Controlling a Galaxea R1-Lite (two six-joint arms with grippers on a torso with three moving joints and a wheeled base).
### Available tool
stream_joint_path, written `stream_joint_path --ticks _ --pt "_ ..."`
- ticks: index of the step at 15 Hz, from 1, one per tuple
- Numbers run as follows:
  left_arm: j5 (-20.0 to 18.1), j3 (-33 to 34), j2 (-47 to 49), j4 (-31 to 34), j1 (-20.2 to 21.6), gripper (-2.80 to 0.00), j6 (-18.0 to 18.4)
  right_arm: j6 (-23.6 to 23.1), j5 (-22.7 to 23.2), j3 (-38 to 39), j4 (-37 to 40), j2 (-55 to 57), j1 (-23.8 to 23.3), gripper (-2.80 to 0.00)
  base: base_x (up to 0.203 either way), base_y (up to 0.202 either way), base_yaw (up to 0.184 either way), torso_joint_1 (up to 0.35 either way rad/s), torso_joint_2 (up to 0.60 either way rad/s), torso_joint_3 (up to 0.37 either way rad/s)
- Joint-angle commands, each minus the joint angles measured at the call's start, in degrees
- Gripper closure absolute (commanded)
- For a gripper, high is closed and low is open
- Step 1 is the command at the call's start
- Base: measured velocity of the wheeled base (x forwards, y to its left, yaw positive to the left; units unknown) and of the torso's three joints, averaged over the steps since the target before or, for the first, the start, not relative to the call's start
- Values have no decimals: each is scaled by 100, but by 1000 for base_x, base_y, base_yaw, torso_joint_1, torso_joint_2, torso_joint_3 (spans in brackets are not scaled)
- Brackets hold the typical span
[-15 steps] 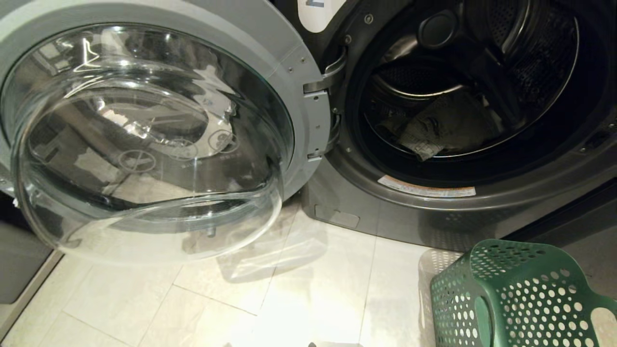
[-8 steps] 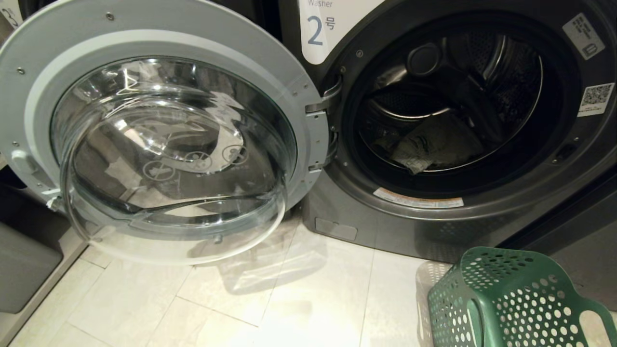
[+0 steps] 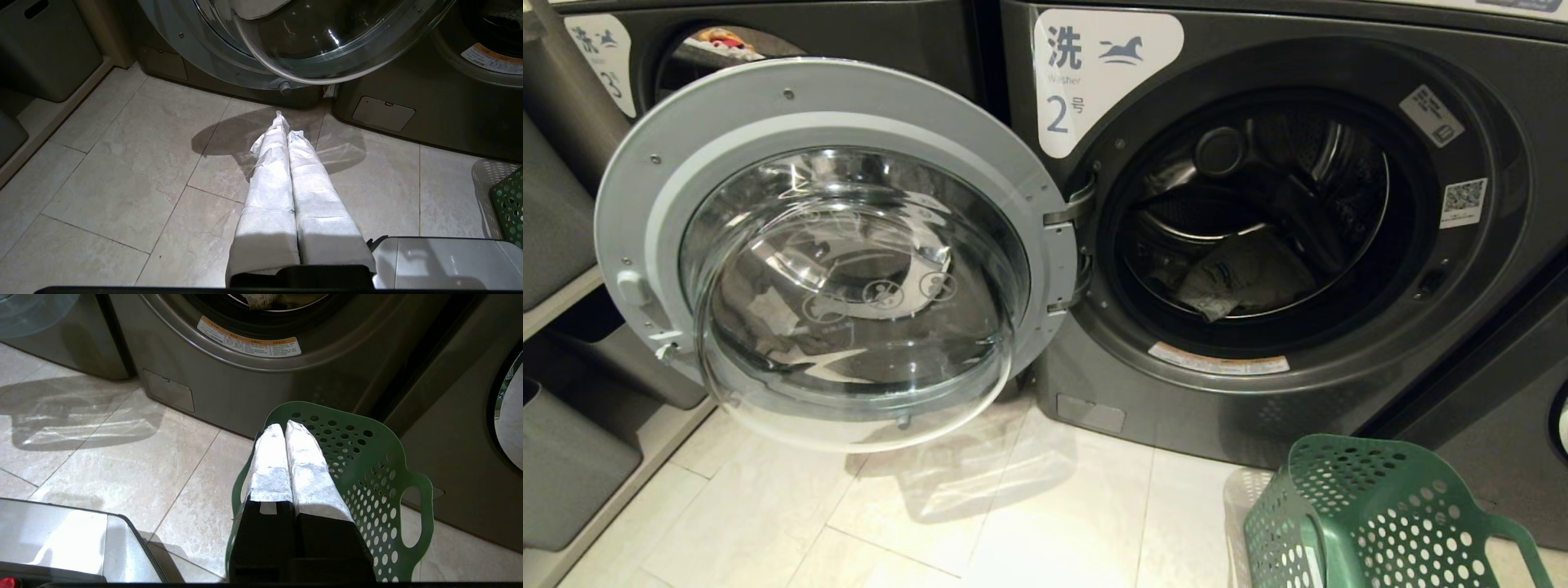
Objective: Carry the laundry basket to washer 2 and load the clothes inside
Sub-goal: Close the washing machine door with the left hand
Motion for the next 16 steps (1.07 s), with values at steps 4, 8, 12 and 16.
stream_joint_path --ticks 4,8,12,16 --pt "4 8 -1 1 1 0 -5 4 -9 9 8 7 1 0 0 0 0 2 1 201" --pt "4 7 -1 1 1 0 -5 -3 -1 9 9 11 1 0 0 0 0 0 2 203" --pt "-3 8 -1 1 1 0 -3 54 -26 0 9 8 1 0 0 0 0 5 4 184" --pt "4 8 -1 1 1 0 -5 59 -27 0 9 11 1 0 0 0 0 3 1 83"
